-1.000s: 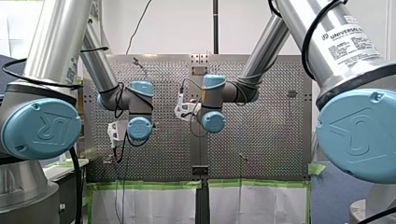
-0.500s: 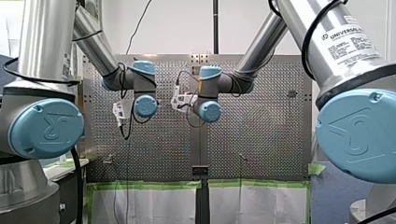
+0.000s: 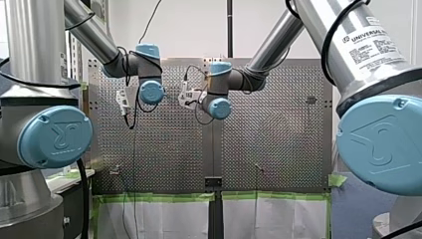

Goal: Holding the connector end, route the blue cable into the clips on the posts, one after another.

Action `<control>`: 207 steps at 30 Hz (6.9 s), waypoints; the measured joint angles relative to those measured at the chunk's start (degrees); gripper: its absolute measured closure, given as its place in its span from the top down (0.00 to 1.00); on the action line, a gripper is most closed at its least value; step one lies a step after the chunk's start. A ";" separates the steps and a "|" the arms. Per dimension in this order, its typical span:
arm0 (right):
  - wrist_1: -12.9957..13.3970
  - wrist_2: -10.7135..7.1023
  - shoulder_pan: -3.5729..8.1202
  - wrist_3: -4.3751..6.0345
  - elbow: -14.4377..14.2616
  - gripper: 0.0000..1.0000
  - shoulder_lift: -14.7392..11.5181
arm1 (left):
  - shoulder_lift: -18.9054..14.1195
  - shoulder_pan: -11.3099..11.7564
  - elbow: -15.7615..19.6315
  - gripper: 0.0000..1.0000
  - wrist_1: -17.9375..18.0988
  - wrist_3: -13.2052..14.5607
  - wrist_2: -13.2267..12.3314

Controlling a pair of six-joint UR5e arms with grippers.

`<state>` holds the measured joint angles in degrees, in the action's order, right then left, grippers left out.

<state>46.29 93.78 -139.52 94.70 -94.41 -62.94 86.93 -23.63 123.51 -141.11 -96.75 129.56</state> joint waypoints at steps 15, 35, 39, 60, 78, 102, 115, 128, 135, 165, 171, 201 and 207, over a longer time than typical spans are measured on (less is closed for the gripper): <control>-3.59 -2.38 -0.55 1.94 8.23 0.00 0.48 | -7.83 3.06 -4.98 0.00 -8.85 0.77 -1.91; -10.06 -3.42 -1.83 2.35 19.33 0.00 3.13 | -5.69 8.34 -9.47 0.00 -12.36 1.02 -6.87; -10.57 -3.55 -1.84 2.36 21.56 0.00 3.25 | -5.96 10.47 -9.49 0.00 -12.55 1.36 -8.92; -12.66 -4.40 -2.04 2.86 28.05 0.00 5.32 | -5.73 19.86 -15.03 0.00 -16.08 1.06 -18.55; -13.48 -4.65 -1.76 3.08 30.49 0.00 7.37 | -4.08 20.90 -15.93 0.00 -16.82 0.71 -22.01; -14.49 -5.84 -2.30 4.16 35.17 0.00 9.91 | -1.30 22.67 -19.39 0.00 -17.33 0.53 -23.05; -15.32 -5.88 -2.23 4.94 37.79 0.00 11.11 | -0.71 23.73 -20.33 0.00 -18.42 0.10 -23.85; -15.45 -5.96 -1.15 5.42 37.95 0.00 11.13 | 1.46 24.98 -21.43 0.00 -18.11 -0.67 -27.22; -15.44 -5.97 -0.42 5.42 37.96 0.00 11.16 | 1.57 25.73 -22.77 0.00 -18.07 -1.50 -28.33; -15.15 -7.16 2.63 5.44 37.95 0.00 11.38 | 6.02 29.22 -24.53 0.00 -14.31 -7.11 -33.47; -15.03 -7.57 3.32 5.44 37.95 0.00 11.46 | 8.36 29.50 -24.87 0.00 -13.63 -7.69 -34.55; -17.10 -9.61 5.05 6.54 43.15 0.00 15.07 | 11.57 29.91 -27.82 0.18 -14.73 -12.06 -34.24; -17.57 -9.63 5.16 6.57 43.16 0.00 15.07 | 11.55 29.75 -27.82 0.78 -16.69 -12.93 -33.31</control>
<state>28.72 84.15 -134.36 101.26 -51.25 -47.87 98.48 6.11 95.69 -157.81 -109.68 96.25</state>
